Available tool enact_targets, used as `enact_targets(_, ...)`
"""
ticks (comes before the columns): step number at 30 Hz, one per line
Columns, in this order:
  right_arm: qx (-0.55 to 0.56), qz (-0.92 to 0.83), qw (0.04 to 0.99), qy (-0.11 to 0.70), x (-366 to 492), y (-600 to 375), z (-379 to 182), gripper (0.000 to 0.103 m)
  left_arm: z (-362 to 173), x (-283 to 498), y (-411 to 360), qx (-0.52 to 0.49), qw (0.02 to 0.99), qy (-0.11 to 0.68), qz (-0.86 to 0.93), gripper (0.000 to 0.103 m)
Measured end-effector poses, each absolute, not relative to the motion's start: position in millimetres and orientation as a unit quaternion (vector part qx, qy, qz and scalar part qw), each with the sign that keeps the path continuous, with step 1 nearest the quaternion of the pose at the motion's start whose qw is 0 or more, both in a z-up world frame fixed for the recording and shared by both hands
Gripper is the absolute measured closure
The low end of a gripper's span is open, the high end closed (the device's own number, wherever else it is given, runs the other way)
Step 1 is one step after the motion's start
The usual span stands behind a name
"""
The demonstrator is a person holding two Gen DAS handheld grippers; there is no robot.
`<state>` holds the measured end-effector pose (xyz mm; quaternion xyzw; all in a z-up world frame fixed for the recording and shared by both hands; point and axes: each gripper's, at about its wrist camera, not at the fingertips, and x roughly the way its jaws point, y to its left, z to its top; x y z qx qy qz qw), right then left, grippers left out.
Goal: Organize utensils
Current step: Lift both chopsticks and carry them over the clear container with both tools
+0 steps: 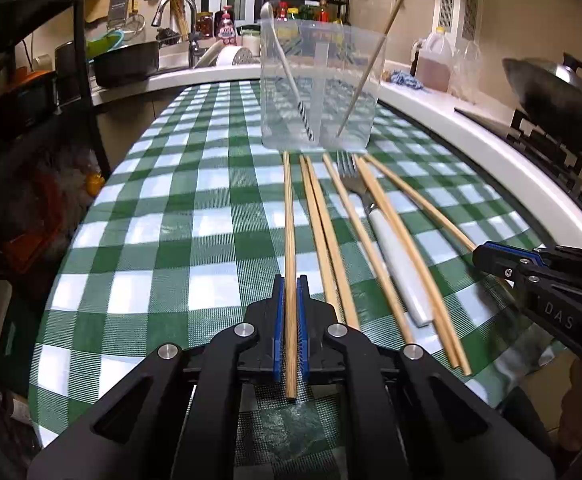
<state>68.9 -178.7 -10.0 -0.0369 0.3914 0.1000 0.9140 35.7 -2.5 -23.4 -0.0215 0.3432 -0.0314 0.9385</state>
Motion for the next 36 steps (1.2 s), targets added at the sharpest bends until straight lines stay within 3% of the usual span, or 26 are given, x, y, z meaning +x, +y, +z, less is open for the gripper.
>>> enact_targets(24, -0.024, 0.075, 0.946, 0.314, 26.9, -191.4, 71.8, 0.097, 39.6, -1.9, 7.5, -0.034, 0.969, 0.239, -0.042, 0.097)
enact_targets(36, -0.028, 0.092, 0.957, 0.274, 44.1, -192.1, 127.4, 0.097, 104.7, 10.4, 19.9, -0.035, 0.981, 0.184, -0.055, 0.097)
